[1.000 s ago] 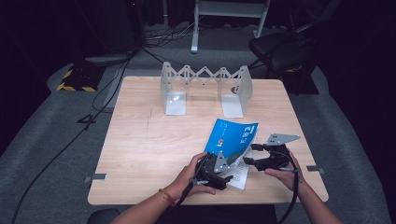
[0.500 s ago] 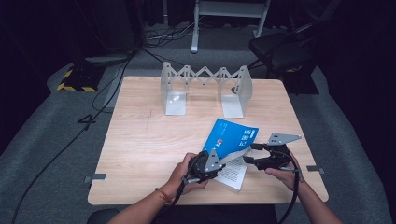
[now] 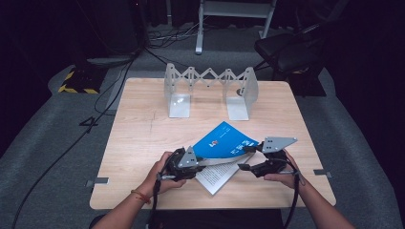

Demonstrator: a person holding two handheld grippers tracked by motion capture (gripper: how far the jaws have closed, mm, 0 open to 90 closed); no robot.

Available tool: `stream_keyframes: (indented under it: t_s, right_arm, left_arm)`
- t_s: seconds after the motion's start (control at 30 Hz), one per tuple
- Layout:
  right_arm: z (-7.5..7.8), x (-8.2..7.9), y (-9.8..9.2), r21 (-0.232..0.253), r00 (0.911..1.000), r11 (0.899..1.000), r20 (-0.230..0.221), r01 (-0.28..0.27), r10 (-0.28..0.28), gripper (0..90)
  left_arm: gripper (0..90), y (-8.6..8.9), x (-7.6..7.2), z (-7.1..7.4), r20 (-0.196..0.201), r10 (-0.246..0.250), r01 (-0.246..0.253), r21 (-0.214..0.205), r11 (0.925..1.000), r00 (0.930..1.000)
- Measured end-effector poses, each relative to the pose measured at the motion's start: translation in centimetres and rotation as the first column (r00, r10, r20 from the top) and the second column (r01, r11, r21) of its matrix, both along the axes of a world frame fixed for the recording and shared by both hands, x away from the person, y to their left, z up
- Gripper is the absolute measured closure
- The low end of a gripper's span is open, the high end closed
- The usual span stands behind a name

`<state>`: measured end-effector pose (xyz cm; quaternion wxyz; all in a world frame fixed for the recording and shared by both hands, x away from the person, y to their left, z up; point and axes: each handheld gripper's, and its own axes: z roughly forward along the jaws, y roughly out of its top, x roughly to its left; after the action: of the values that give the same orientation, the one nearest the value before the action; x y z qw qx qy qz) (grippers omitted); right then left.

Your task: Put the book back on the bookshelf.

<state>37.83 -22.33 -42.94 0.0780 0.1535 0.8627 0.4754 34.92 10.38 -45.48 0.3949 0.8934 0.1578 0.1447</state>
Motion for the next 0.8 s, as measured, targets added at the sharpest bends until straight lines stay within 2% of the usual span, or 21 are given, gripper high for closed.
stream_keyframes:
  t_s: [0.07, 0.1, 0.17, 0.2, 0.27, 0.33, 0.4, 0.47, 0.5, 0.53, 0.6, 0.63, 0.67, 0.73, 0.8]
  right_arm:
    - [-0.3, 0.1, 1.0, -0.035, 0.9992, 0.999, 0.027, -0.028, 0.028, 31.2]
    - [-0.6, 0.2, 1.5, -0.035, 0.9984, 0.998, 0.024, -0.05, 0.051, 31.4]
    - [-0.8, 0.3, 1.7, -0.042, 0.9981, 0.998, 0.029, -0.054, 0.055, 31.8]
    - [-1.1, 0.4, 2.2, -0.081, 0.9975, 0.996, 0.053, -0.042, 0.046, 32.1]
    - [-1.8, 0.9, 2.5, -0.116, 0.9965, 0.993, 0.075, -0.029, 0.038, 34.8]
    - [-2.6, 1.7, 2.4, -0.147, 0.994, 0.989, 0.109, 0.02, -0.004, 37.6]
    - [-2.9, 2.3, 1.9, -0.132, 0.9958, 0.991, 0.091, 0.019, -0.007, 38.3]
    - [-3.0, 2.7, 1.5, -0.137, 0.9925, 0.991, 0.121, -0.001, 0.017, 47.4]
    - [-3.1, 2.9, 1.2, -0.129, 0.9919, 0.992, 0.125, -0.009, 0.026, 49.8]
    - [-3.3, 3.2, 0.8, -0.101, 0.9934, 0.995, 0.113, -0.007, 0.019, 49.9]
    - [-3.5, 3.7, 0.4, -0.092, 0.9958, 0.996, 0.091, -0.001, 0.01, 45.5]
    - [-3.6, 3.8, 0.5, -0.101, 0.9953, 0.995, 0.097, 0.014, -0.004, 39.5]
    - [-3.6, 3.8, 0.5, -0.101, 0.9953, 0.995, 0.097, 0.014, -0.004, 39.5]
    - [-3.5, 3.5, 1.2, -0.126, 0.9929, 0.992, 0.117, 0.034, -0.019, 34.5]
    - [-3.5, 3.0, 2.2, -0.145, 0.9895, 0.989, 0.144, 0.019, 0.002, 33.6]
  left_arm:
    - [68.6, 0.9, 0.2, -0.1, -0.011, 0.001, -0.001, -0.012, 0.9999, 0.9999]
    - [68.2, 1.1, 0.3, -0.1, -0.016, 0.003, -0.003, -0.016, 0.9999, 0.9999]
    - [68.0, 1.5, 0.4, -0.1, -0.018, -0.002, 0.002, -0.014, 0.9999, 0.9998]
    - [67.9, 1.7, 0.5, 0.0, -0.018, -0.004, 0.004, -0.012, 0.9999, 0.9998]
    - [67.5, 2.3, 0.8, 0.1, -0.032, -0.003, 0.002, -0.017, 0.9999, 0.9995]
    - [66.9, 3.1, 1.1, 0.1, -0.033, -0.001, 0.0, -0.017, 0.9999, 0.9994]
    - [66.5, 3.7, 1.3, 0.1, -0.037, 0.007, -0.007, -0.022, 0.9997, 0.9993]
    - [66.0, 4.4, 1.5, 0.0, -0.045, 0.014, -0.016, -0.027, 0.9995, 0.9989]
    - [65.7, 4.7, 1.7, 0.0, -0.049, 0.025, -0.027, -0.037, 0.999, 0.9985]
    - [65.1, 4.9, 1.9, 0.0, -0.055, 0.031, -0.033, -0.039, 0.9987, 0.998]
    - [64.2, 5.3, 2.1, -0.1, -0.061, 0.031, -0.033, -0.032, 0.9989, 0.9977]
    - [63.9, 5.4, 2.2, -0.2, -0.067, 0.031, -0.034, -0.037, 0.9988, 0.9973]
    - [63.7, 5.4, 2.2, -0.2, -0.067, 0.031, -0.034, -0.037, 0.9988, 0.9973]
    - [63.5, 5.6, 2.4, -0.1, -0.074, 0.031, -0.034, -0.041, 0.9986, 0.9967]
    - [63.0, 5.7, 2.5, 0.0, -0.081, 0.042, -0.045, -0.037, 0.9983, 0.9958]
